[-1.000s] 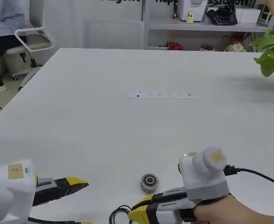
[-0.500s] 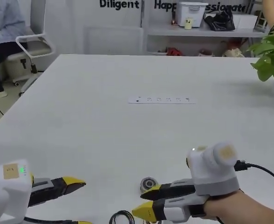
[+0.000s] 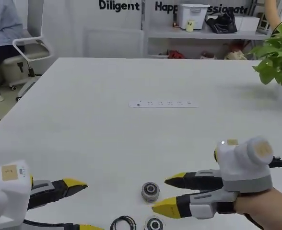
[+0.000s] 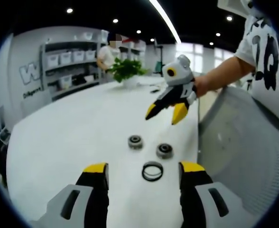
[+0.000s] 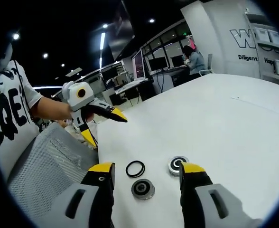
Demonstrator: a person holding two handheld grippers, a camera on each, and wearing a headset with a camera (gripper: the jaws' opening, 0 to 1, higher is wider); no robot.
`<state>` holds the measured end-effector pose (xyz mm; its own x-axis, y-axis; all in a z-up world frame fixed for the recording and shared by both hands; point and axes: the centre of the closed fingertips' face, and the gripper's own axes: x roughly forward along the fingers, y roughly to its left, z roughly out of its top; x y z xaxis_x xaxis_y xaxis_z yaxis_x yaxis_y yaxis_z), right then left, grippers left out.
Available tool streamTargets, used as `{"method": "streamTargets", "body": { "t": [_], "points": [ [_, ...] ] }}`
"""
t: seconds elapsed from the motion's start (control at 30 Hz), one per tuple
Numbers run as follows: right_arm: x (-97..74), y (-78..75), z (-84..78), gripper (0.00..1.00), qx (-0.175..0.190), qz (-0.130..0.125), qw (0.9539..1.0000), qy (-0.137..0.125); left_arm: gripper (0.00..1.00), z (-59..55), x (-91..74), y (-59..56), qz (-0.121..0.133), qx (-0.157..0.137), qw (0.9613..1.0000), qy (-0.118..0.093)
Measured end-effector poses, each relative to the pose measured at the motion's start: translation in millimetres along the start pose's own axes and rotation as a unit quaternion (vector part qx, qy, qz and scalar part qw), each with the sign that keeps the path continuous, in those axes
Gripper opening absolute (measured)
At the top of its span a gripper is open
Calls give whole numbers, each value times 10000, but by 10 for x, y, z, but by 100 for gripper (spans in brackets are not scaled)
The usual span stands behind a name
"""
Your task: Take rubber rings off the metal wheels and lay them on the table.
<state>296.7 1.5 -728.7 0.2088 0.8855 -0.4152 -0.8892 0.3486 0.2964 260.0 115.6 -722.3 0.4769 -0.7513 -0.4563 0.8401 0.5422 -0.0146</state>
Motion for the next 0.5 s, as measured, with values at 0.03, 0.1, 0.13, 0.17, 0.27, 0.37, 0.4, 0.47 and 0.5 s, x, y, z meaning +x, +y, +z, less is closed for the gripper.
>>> {"method": "streamTargets", "body": {
  "t": [0.03, 0.1, 0.13, 0.17, 0.27, 0.37, 0.4, 0.47, 0.5],
  "points": [
    [-30, -11, 1, 54, 1, -23, 10000, -11, 61, 10, 1, 1, 3, 8, 10000, -7],
    [-109, -44, -1, 56, -33, -121, 9999, -37, 61, 23, 4, 2, -3, 26, 10000, -14],
    [-137, -52, -4, 58, -48, -153, 9999, -41, 61, 28, 6, 5, -3, 39, 10000, -10],
    [-175, -61, -15, 59, -67, -189, 9998, -38, 62, 40, 6, 7, -1, 67, 10000, -12],
    [-246, -77, -43, 63, -96, -262, 9996, -32, 63, 68, 7, 3, -12, 79, 10000, -36],
    [-292, -89, -87, 67, -194, -332, 9993, 27, 63, 66, 9, -10, -36, 117, 9999, -17],
    [-309, -91, -108, 68, -245, -352, 9991, 53, 64, 62, 11, -19, -50, 125, 9999, -4],
    [-331, -80, -144, 70, -319, -375, 9987, 122, 65, 59, 13, -36, -71, 154, 9999, 14],
    [-340, -80, -161, 71, -353, -386, 9985, 154, 65, 57, 13, -40, -76, 168, 9998, 26]
  ]
}}
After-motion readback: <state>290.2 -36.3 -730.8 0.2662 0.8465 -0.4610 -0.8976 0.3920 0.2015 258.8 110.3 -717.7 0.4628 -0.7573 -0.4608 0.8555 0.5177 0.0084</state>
